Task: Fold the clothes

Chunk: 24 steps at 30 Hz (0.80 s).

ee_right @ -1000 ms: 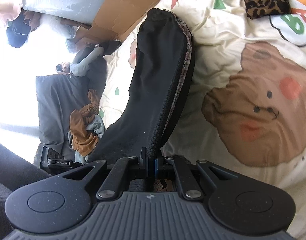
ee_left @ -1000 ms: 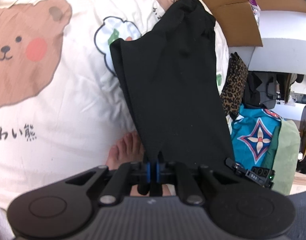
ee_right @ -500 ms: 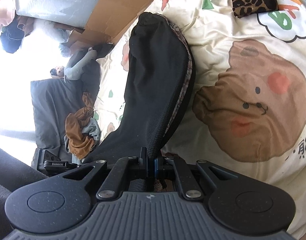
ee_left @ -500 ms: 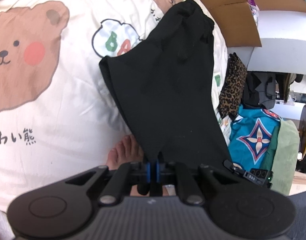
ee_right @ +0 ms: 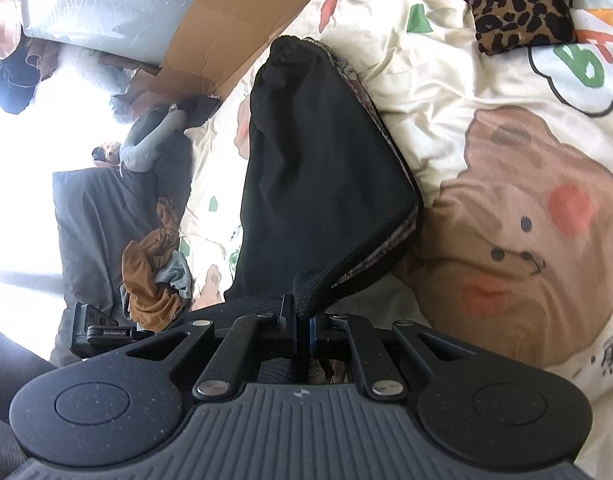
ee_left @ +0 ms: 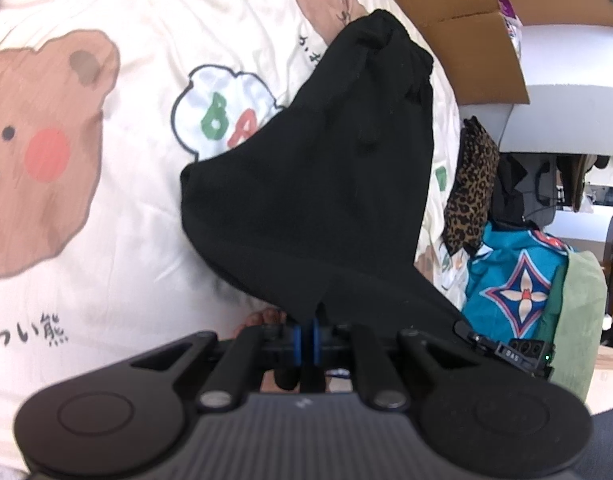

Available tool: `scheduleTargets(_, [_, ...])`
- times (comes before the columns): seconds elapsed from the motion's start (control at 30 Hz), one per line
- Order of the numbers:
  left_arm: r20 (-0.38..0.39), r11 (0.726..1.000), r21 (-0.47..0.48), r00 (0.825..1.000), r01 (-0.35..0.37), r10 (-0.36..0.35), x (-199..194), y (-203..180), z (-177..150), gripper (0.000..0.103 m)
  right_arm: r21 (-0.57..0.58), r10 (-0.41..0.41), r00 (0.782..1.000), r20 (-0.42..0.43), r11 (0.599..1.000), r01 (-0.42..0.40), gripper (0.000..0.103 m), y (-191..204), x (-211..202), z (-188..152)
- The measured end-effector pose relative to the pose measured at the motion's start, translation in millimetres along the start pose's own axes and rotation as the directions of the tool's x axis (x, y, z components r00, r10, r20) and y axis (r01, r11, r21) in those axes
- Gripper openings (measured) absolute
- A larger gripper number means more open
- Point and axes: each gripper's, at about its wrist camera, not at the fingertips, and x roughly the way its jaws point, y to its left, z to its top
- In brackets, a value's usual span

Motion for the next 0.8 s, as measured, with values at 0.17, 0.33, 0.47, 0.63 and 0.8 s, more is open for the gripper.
scheduleTargets(0.17, [0.017,1.0,0.009,1.0,0.014,-0.014,4,-1,16,0.006,-0.005,0.007,1.0,0.007,1.0,-0.007,0.003,0,9,15])
scheduleTargets(0.33, [0.044,0.999,0.001,0.998,0.035,-0.035,7,-4,33,0.006,-0.006,0.009,1.0,0.012,1.0,-0.009,0.003,-2,18,32])
scheduleTargets(0.47, [0.069,0.999,0.003,0.997,0.043,-0.043,11,-4,48,0.006,-0.014,0.024,0.999,0.041,1.0,-0.023,0.003,-1,25,47])
scheduleTargets(0.63, [0.101,0.999,0.002,0.994,0.052,-0.052,16,-4,68,0.006,-0.026,0.046,0.996,0.079,0.999,-0.044,0.003,2,36,65])
scheduleTargets(0.8, [0.132,0.998,0.003,0.989,0.061,-0.061,22,-4,87,0.006,-0.033,0.038,0.994,0.099,0.999,-0.035,0.003,3,50,82])
